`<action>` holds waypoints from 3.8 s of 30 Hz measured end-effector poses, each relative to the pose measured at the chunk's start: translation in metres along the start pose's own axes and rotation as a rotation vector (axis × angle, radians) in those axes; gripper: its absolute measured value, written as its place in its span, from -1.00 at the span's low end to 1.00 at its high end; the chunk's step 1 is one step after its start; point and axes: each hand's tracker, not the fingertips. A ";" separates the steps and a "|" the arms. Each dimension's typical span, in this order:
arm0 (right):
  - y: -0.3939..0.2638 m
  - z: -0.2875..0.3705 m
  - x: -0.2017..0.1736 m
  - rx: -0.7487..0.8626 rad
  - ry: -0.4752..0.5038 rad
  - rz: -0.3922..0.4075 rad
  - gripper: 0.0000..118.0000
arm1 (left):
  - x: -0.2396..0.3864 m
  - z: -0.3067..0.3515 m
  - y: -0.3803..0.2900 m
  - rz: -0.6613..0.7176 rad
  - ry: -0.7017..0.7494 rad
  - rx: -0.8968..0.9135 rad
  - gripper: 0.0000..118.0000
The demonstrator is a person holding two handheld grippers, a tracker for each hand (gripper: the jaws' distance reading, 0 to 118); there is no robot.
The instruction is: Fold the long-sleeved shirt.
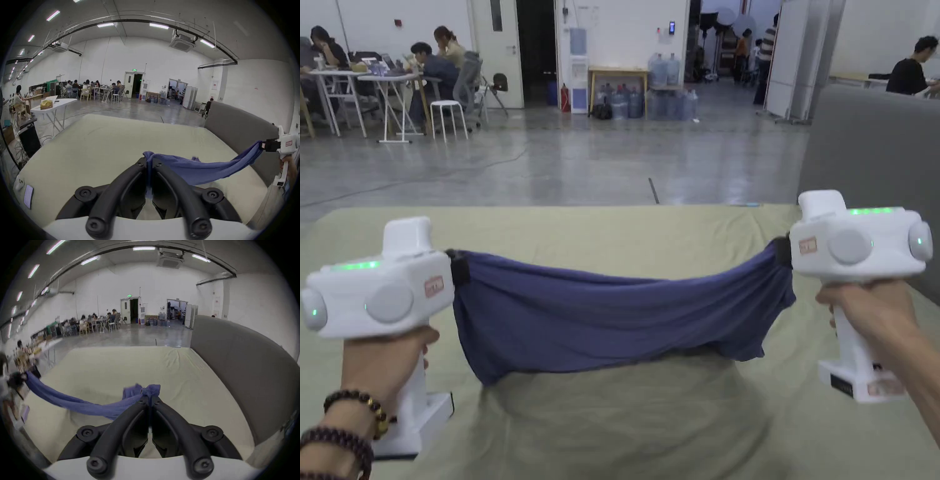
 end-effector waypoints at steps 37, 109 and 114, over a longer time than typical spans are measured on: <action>-0.223 0.087 -0.003 -0.289 0.017 -0.131 -0.94 | -0.038 0.126 -0.183 0.146 -0.027 -0.255 -0.78; -0.241 -0.048 -0.107 -0.426 0.089 0.011 0.37 | 0.007 0.017 -0.129 0.058 -0.101 -0.331 -1.00; -0.199 0.006 -0.076 -0.244 0.057 -0.046 0.92 | 0.010 0.024 -0.130 0.054 -0.108 -0.326 -1.00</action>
